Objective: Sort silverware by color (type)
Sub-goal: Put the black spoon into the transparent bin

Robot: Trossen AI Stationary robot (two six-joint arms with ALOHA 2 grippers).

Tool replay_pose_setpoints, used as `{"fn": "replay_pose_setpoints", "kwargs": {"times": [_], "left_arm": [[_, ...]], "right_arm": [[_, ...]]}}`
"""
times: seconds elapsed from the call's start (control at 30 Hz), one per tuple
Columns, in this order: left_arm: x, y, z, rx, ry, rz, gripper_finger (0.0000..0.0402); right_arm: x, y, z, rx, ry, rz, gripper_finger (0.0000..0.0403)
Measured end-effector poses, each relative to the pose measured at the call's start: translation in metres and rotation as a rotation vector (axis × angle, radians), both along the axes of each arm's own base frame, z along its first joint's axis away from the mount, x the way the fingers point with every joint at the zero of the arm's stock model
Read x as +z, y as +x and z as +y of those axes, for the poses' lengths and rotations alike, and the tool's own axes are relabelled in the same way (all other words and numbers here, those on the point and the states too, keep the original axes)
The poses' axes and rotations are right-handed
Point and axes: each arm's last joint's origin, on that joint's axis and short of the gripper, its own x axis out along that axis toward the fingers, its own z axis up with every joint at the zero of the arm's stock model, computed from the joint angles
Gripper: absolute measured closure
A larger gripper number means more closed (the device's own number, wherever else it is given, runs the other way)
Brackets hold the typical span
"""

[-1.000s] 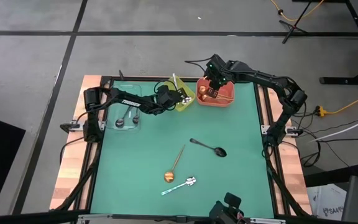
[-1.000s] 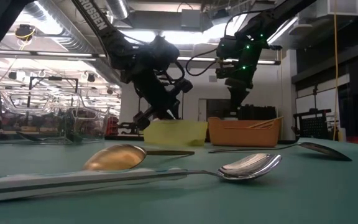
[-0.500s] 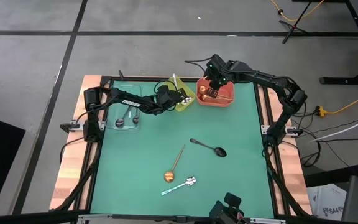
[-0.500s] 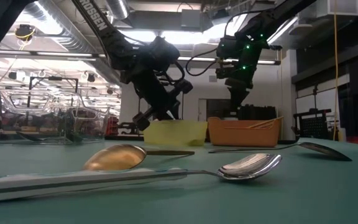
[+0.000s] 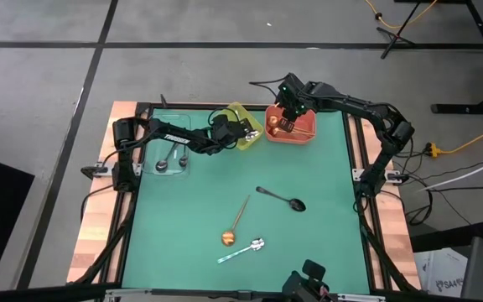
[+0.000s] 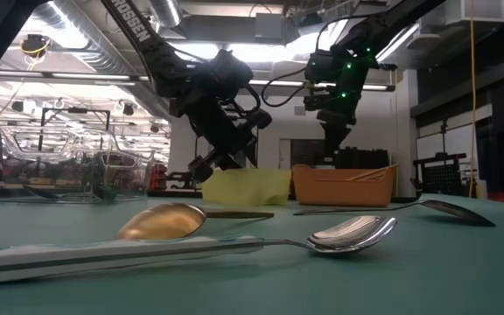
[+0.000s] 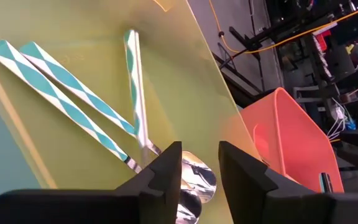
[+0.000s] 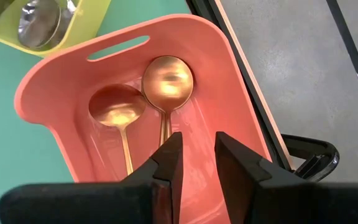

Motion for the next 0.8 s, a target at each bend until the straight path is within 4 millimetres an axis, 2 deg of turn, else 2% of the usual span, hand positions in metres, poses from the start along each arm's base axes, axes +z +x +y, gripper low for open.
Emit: {"fn": "replay_pose_setpoints", "kwargs": {"times": [0.33,0.47,0.63,0.8], "left_arm": [[0.003,0.001,0.001,-0.002,0.011,-0.028,0.0305],[0.007,0.003,0.001,-0.041,0.066,-0.015,0.0305],[0.023,0.004,-0.006,-0.065,0.161,0.02,0.0305],[0.043,0.004,-0.015,-0.094,0.27,0.082,0.0305]], "right_arm": [[-0.001,-0.001,0.001,0.008,0.008,0.016,0.032],[0.001,-0.004,0.004,0.012,0.021,0.036,0.032],[0.021,-0.013,0.01,0.009,-0.019,0.0,0.032],[0.05,-0.024,0.023,0.013,-0.064,-0.075,0.032]]}}
